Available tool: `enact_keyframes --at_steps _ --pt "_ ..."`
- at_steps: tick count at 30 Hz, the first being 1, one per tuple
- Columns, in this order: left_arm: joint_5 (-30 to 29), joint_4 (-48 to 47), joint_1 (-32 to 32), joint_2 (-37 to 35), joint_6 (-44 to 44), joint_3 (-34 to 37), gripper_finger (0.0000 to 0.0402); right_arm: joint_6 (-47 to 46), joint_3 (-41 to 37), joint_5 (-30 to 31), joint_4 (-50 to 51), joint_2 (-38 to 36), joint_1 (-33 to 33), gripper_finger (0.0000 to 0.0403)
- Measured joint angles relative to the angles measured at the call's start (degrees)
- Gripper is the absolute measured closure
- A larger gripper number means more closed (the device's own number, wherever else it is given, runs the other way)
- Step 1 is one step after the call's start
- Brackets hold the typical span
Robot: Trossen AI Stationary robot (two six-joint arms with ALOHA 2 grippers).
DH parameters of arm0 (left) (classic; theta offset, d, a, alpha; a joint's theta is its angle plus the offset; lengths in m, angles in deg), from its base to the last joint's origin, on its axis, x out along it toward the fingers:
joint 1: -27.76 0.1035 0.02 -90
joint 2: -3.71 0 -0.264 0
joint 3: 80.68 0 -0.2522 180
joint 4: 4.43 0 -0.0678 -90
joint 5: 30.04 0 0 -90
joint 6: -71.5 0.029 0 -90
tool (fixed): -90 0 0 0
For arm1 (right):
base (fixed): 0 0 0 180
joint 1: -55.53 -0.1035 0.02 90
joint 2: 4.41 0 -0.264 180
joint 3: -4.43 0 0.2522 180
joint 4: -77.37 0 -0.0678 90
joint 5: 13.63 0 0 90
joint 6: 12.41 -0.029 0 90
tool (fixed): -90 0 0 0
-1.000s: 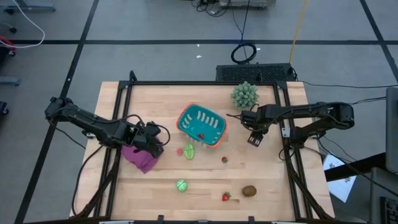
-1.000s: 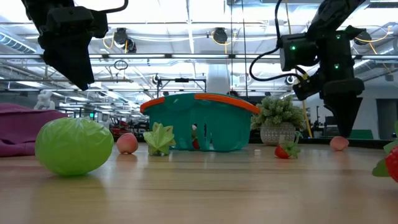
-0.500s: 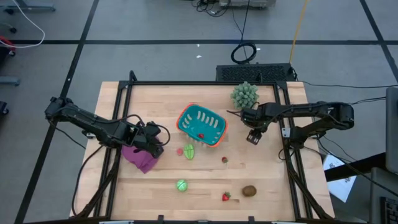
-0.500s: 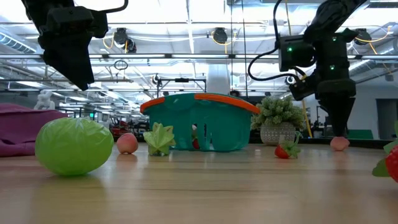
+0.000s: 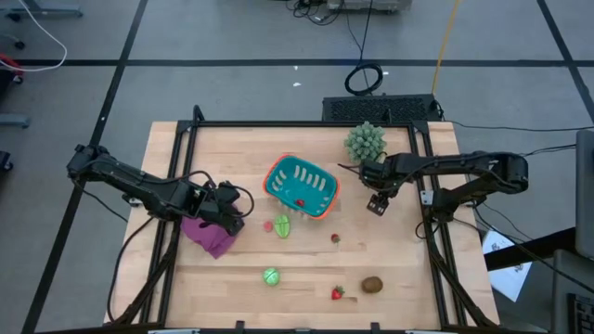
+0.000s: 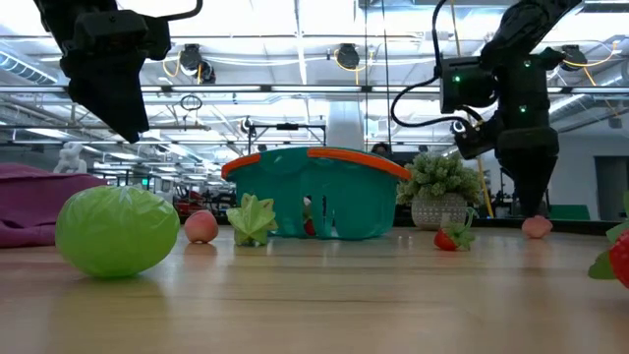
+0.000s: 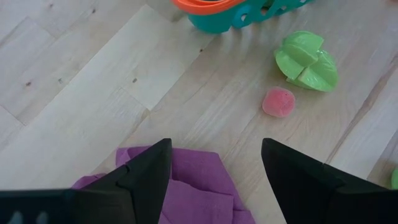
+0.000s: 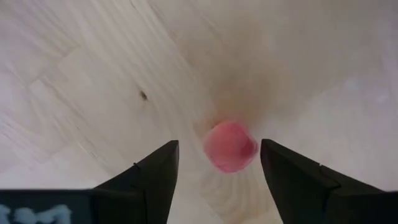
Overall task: Pick and placing Produce into tupperware
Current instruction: Put the right pink peach into the blue basket
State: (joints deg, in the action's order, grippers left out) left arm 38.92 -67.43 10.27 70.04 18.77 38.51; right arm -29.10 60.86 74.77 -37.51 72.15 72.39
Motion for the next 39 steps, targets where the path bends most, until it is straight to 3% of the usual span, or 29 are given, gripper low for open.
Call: enact_keyframes --at_steps 9,30,39 --pt "0.0 0.0 0.0 0.0 0.0 0.0 0.0149 -0.6 -4.8 0.0 -4.1 0.0 0.0 0.0183" --pt "0.0 0.0 0.0 0.0 -0.1 0.0 0.0149 -0.6 -5.0 0.0 -7.0 0.0 0.3 0.0184" --pt "0.0 0.0 0.0 0.0 -0.2 0.0 0.0149 -0.6 -5.0 0.3 -5.9 0.0 0.8 0.0221"
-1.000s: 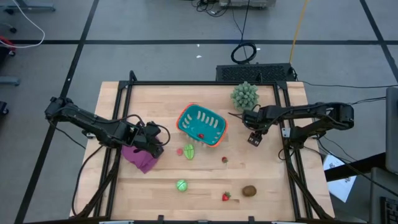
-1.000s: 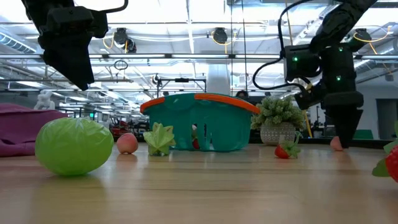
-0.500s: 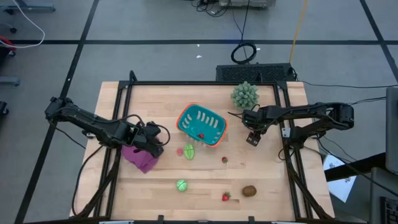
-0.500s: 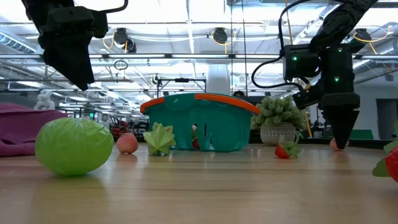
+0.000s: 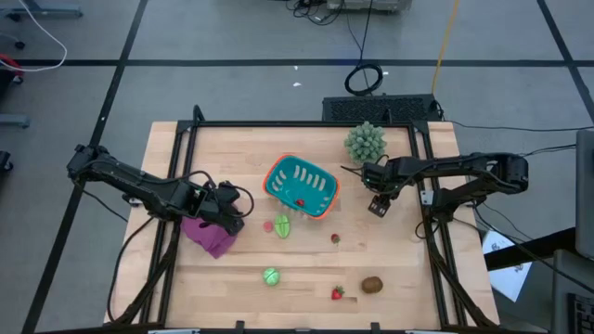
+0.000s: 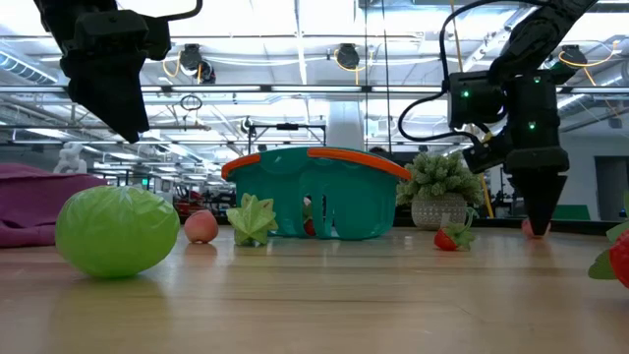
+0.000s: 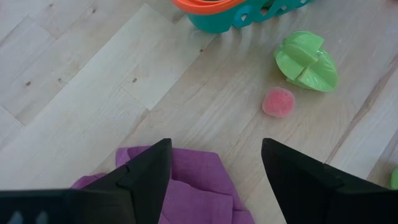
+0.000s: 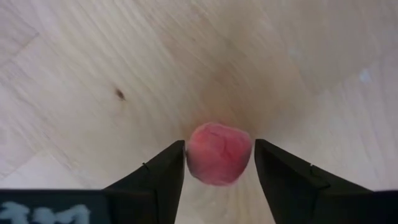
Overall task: Pick and placing Produce into tupperware
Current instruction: Put the right pink peach into the blue basket
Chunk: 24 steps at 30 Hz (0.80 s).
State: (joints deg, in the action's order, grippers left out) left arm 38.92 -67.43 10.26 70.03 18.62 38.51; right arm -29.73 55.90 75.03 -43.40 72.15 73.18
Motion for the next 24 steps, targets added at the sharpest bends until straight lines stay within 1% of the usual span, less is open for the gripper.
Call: enact_keyframes --at_steps 14,20,24 --pt "0.0 0.0 0.0 0.0 -0.1 0.0 0.0149 0.0 0.0 0.0 0.2 0.0 0.0 0.0292" --pt "0.0 0.0 0.0 0.0 0.0 0.0 0.0149 -1.0 0.4 -0.7 0.9 0.0 -0.2 0.0299" --pt "0.0 0.0 0.0 0.0 0.0 0.0 0.0149 -1.1 4.1 -1.8 3.5 0.0 -0.9 0.0299"
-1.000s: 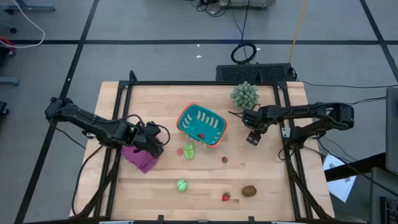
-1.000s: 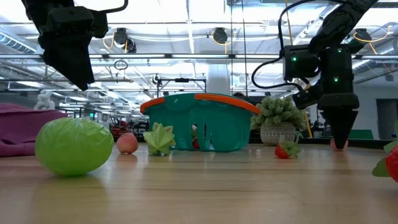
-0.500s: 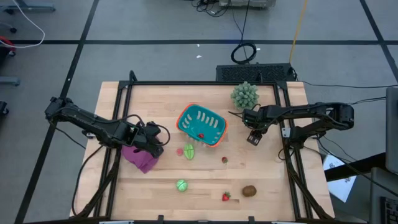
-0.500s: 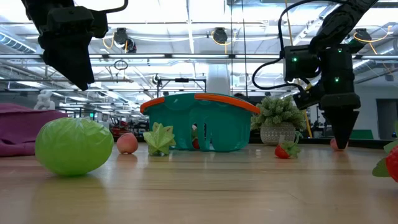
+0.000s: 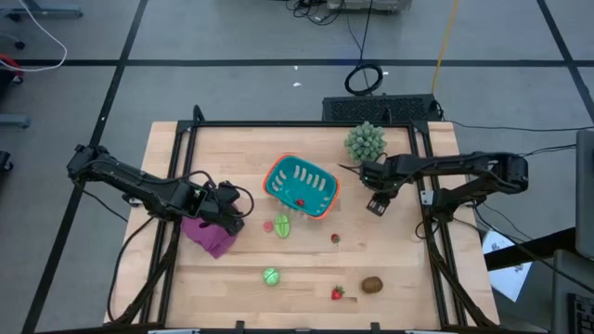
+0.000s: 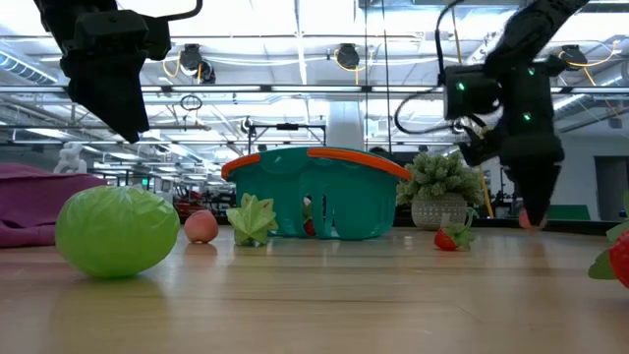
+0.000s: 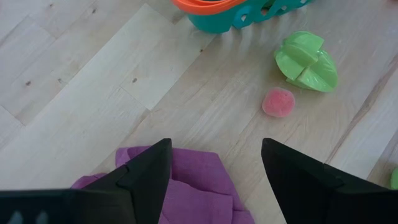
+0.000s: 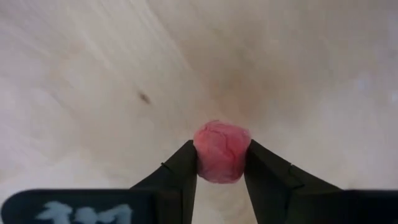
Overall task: Pick and placing Produce into tupperware
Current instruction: Put the right pink peach into the blue basket
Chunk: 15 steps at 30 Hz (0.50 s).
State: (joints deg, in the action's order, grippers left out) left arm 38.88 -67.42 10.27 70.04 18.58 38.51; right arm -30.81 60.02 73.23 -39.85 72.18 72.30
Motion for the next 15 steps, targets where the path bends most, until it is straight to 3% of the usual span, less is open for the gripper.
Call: enact_keyframes --at_steps 6,15 --pt "-0.5 0.0 0.0 0.0 0.3 0.0 0.0149 -0.8 9.7 -0.1 1.0 0.0 -4.8 0.03" --pt "-2.0 0.0 0.0 0.0 0.7 0.0 0.0149 -1.9 20.3 -0.2 -6.4 3.3 -12.0 0.03"
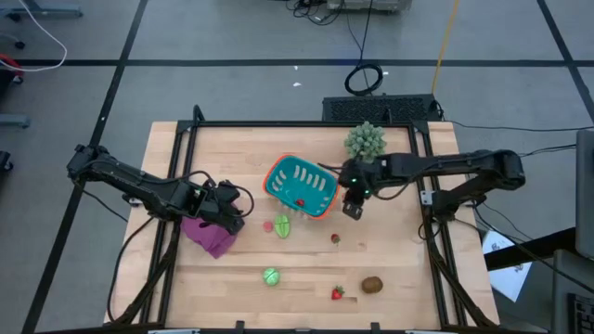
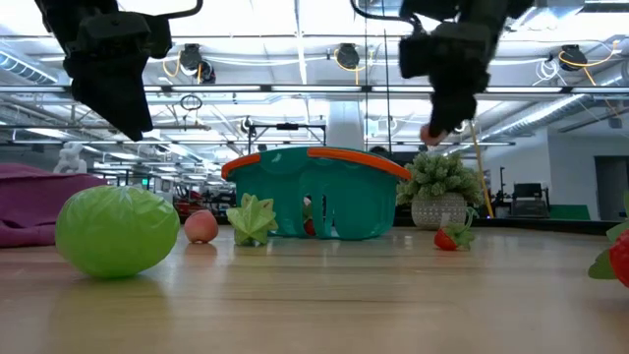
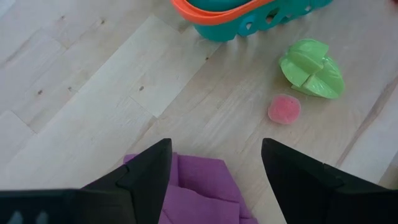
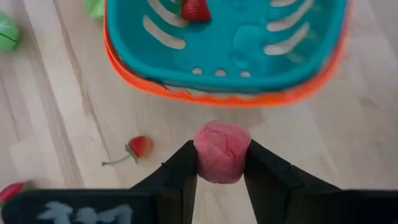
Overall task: Pick and placing Produce into tupperware
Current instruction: Put the right pink peach into the blue basket
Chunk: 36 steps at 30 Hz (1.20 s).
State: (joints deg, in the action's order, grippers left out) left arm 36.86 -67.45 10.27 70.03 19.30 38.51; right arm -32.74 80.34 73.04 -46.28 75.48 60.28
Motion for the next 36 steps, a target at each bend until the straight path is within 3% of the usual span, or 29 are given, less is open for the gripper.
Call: enact_keyframes --at_steps 9,15,28,36 --pt "0.0 0.0 0.0 0.0 0.7 0.0 0.0149 10.4 13.2 -1.5 1.9 15.7 0.6 0.03" --pt "0.0 0.0 0.0 0.0 1.3 0.0 0.0149 14.8 21.6 -1.4 4.4 20.6 0.8 0.03" --pt "-0.9 0.0 0.0 0.0 3.0 0.0 0.0149 18.2 21.9 -1.5 3.6 26.0 5.8 0.0299" --pt "-1.0 0.0 0.0 0.0 3.0 0.0 0.0149 18.3 21.9 -4.4 2.7 26.0 6.2 0.0271"
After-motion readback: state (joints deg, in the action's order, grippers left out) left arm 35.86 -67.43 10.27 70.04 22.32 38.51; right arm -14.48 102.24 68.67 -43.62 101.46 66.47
